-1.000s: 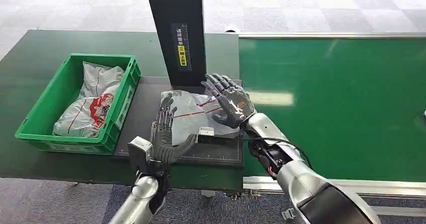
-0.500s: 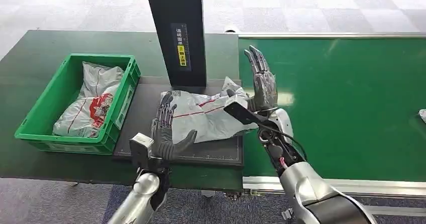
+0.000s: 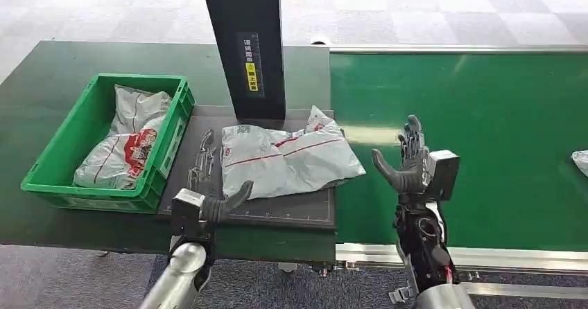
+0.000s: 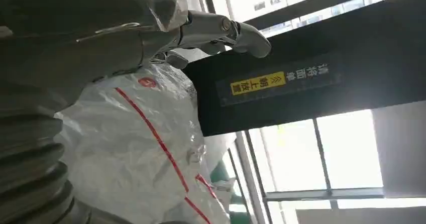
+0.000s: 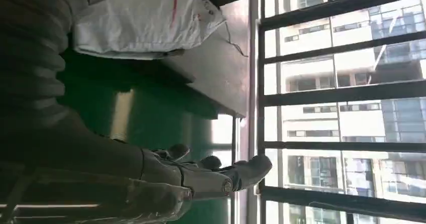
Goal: Moved the parcel from conveyor to table for the left to box.
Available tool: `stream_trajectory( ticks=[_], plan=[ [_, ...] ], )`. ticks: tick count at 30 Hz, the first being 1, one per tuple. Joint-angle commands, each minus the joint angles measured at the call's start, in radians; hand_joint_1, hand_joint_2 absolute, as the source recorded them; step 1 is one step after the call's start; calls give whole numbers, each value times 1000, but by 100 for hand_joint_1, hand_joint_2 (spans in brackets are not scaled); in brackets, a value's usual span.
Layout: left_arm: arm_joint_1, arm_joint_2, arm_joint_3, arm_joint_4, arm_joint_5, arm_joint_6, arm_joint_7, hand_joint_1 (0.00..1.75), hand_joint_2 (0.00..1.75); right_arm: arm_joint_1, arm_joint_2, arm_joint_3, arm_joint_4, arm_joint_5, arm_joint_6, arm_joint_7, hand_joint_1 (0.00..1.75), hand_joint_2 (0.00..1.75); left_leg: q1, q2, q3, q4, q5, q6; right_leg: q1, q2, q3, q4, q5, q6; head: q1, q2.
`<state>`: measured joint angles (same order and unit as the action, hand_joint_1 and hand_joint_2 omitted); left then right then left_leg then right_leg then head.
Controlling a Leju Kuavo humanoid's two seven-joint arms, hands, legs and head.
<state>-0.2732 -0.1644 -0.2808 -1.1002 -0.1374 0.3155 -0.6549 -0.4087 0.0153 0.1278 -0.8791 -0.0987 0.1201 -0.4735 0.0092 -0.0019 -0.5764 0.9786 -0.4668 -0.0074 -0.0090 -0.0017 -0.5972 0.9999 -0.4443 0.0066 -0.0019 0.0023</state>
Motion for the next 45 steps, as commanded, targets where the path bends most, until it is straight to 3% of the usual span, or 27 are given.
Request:
stream_trajectory(
  ticks=[1,7,9,17,20,24,32,41,42,43,44,45],
  plan=[
    [-38,55,-25,28,-381,111,174,0,175,351,-74,-28,-319,2,9,30,0,175,1,-8,4,-2,0,0,1,-8,7,-3,-3,-1,0,0],
    [-101,45,-100,128,-650,142,347,0,175,362,-9,6,-268,109,-65,47,0,175,0,0,2,-2,-1,-1,0,-1,3,-1,-1,0,0,0],
    [-146,14,-91,195,-669,69,418,0,175,354,9,3,-250,106,-41,55,0,175,1,-1,2,-1,-1,-1,1,-2,3,-1,-1,0,0,0],
    [-158,14,-96,217,-704,52,433,0,175,346,12,-10,-238,114,-31,53,0,175,0,1,5,-2,-1,0,0,0,5,-2,-1,0,1,0],
    [-203,-14,-95,278,-763,-18,526,0,175,331,29,-17,-190,152,-47,62,0,175,0,1,2,-1,-1,0,0,0,3,-1,-1,0,0,0],
    [-243,-45,-74,349,-740,-91,531,0,175,323,41,-23,-190,167,-20,58,0,175,0,0,3,-1,-1,0,1,-1,3,-1,-1,0,0,0],
    [-247,-29,-69,452,-777,-175,631,0,175,280,72,-59,-160,216,12,83,0,175,0,3,4,-2,-1,0,0,2,4,-2,0,0,0,0],
    [-239,-29,-66,480,-783,-231,615,0,175,289,66,-87,-199,213,17,65,0,175,0,3,6,-2,-1,0,0,2,7,-2,-1,0,0,0],
    [-234,-26,-62,468,-788,-216,616,16,175,297,67,-94,-218,210,16,61,0,175,0,3,7,-3,-1,0,0,2,8,-3,0,0,0,0],
    [-229,-23,-63,456,-799,-183,605,138,175,303,66,-99,-230,206,16,58,0,175,0,3,6,-2,-1,0,0,2,7,-2,0,0,0,0],
    [-223,-21,-57,442,-802,-155,593,171,175,313,64,-106,-252,203,15,55,0,175,-1,4,7,-3,-1,0,-1,2,8,-2,0,0,0,0],
    [-217,-19,-51,428,-799,-145,584,175,175,318,63,-109,-261,201,19,56,0,175,0,4,8,-4,0,0,0,2,9,-3,0,0,0,0]
  ],
)
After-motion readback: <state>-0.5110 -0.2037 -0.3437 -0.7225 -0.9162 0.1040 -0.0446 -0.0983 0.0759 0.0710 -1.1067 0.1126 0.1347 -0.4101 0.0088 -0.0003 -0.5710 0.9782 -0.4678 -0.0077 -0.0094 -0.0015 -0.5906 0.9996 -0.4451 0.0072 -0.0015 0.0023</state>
